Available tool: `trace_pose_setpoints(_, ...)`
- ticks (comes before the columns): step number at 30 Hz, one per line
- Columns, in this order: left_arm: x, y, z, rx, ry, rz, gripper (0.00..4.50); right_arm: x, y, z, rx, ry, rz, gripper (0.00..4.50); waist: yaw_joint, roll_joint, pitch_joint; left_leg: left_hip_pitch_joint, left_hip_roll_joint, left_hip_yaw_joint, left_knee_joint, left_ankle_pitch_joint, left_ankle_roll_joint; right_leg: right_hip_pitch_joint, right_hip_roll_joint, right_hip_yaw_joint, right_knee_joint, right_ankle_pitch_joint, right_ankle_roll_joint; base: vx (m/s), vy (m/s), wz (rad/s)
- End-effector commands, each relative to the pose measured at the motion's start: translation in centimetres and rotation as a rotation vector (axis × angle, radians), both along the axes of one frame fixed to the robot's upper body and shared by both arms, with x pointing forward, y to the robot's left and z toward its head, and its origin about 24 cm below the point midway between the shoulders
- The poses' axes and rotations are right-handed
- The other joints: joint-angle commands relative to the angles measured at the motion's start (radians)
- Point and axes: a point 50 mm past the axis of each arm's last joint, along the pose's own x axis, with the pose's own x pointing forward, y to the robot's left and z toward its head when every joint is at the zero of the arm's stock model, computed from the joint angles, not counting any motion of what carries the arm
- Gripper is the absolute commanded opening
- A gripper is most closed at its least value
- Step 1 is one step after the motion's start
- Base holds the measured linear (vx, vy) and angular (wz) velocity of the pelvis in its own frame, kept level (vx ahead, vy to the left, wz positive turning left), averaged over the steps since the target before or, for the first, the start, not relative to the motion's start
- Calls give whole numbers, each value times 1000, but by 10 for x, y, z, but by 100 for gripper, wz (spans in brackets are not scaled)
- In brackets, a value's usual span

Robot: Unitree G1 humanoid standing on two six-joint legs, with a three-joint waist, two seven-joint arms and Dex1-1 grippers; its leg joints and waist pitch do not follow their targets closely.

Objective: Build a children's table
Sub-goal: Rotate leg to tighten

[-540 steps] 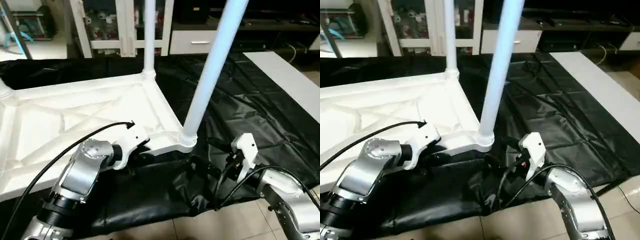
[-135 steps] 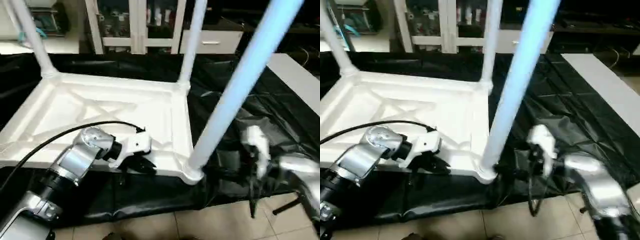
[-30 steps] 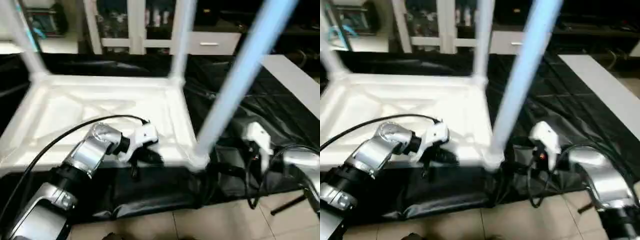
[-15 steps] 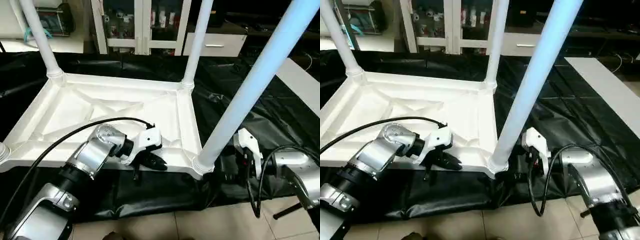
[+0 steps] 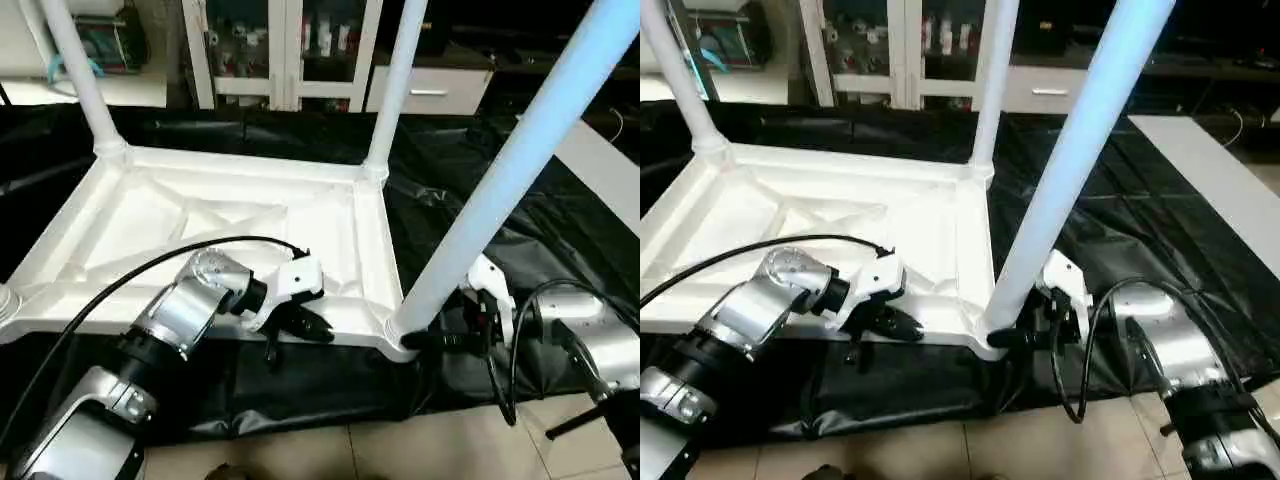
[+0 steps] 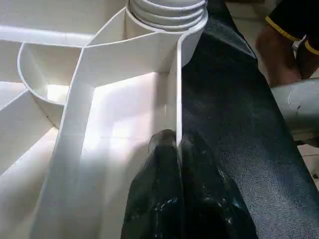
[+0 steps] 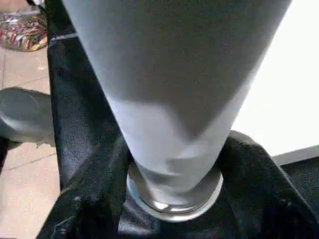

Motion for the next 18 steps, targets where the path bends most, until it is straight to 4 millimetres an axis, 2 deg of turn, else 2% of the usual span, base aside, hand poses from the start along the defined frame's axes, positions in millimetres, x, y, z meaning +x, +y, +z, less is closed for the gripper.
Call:
trace_pose_setpoints(1,0,-6,5,-11,-14,-29,0,-4,4,-9,-26,39,45,237,-8,-5,-68,19,0,10,-76,-252,37,45,-7,11,-58,-259,-213,0,0,0)
trace_pose_setpoints(3,0,-6,5,-10,-14,-28,0,-4,4,-11,-26,40,44,222,-9,-5,-68,19,0,9,-77,-257,36,46,-6,11,-58,-261,-212,0,0,0)
trace_pose_setpoints(12,0,-6,5,-9,-14,-28,0,-3,5,-12,-26,41,42,213,-9,-5,-68,21,1,8,-78,-268,33,46,-7,10,-59,-269,-214,0,0,0)
trace_pose_setpoints(14,17,-13,9,-41,-68,148,0,11,18,-23,99,51,-264,212,-12,-4,-68,22,-3,10,-77,-263,29,42,-5,11,-59,-263,-218,0,0,0)
trace_pose_setpoints(15,27,-17,11,-52,-96,252,0,18,26,-29,136,58,-388,211,-17,0,-65,19,-5,6,-82,-287,9,41,-6,10,-63,-309,-207,0,0,0)
trace_pose_setpoints(16,27,-17,11,-52,-98,262,0,18,27,-29,139,59,-400,210,-22,-2,-64,18,-7,7,-82,-304,-5,40,-4,9,-67,-340,-193,0,0,0)
trace_pose_setpoints(17,37,-21,13,-49,-135,374,0,25,40,-34,156,54,-513,209,-34,-2,-68,24,-8,-1,-84,-353,-37,38,-7,4,-70,-402,-167,0,0,0)
trace_pose_setpoints(18,37,-21,13,-49,-135,374,0,25,40,-34,156,54,-513,208,-38,-4,-67,23,-8,-3,-85,-362,-41,38,-6,3,-74,-413,-160,0,0,0)
